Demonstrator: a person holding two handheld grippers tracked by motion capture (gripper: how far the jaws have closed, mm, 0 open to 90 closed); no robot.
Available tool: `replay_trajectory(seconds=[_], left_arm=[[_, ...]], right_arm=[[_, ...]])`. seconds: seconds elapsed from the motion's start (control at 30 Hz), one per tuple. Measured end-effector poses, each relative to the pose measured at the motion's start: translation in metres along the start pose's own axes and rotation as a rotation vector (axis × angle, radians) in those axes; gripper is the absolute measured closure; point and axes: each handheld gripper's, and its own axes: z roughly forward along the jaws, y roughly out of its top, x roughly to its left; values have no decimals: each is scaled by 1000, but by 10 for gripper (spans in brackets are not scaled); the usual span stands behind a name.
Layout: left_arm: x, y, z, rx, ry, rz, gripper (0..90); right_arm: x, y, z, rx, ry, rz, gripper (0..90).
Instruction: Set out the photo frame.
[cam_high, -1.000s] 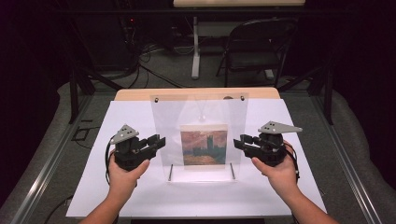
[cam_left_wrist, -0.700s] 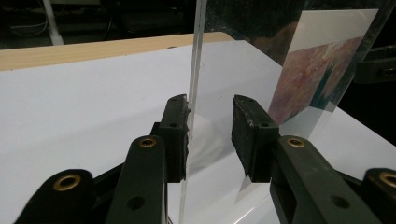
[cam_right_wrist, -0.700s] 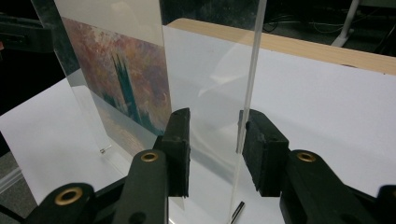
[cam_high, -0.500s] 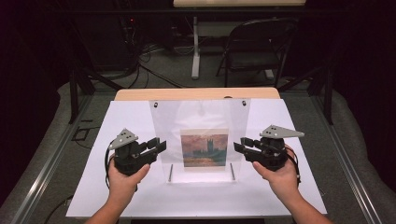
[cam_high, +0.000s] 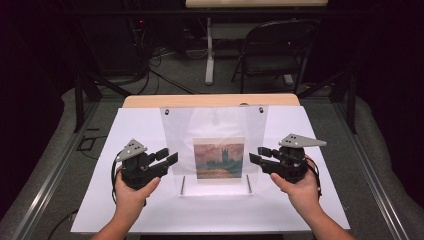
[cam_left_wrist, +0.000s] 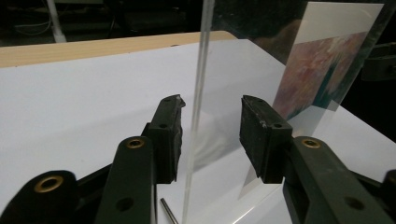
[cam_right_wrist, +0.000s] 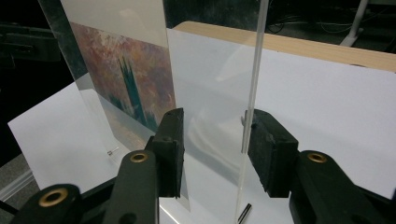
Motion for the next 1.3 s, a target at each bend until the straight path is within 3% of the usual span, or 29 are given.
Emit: replay_trajectory(seconds=[0.27,0.47,0.67,1.03,1.2,1.3], left_arm=[[6,-3,-7,-1,22,-4,510],[7,-5,-13,-10,32,7,466],[9,-9,-20,-20,49,16,440],[22,-23,-31,-22,108,16,389],[30,-37,-31,-24,140,25,358],[37,-48,-29,-13,150,7,349]], right_arm=[[-3,-4,2,11,-7,2,468],[-7,-8,-2,15,4,30,410],[-9,-9,-14,-9,-1,7,364],[-16,-26,-35,-44,-67,10,295],[-25,-41,-37,-39,-110,10,278],[-30,-51,-37,-36,-127,22,271]])
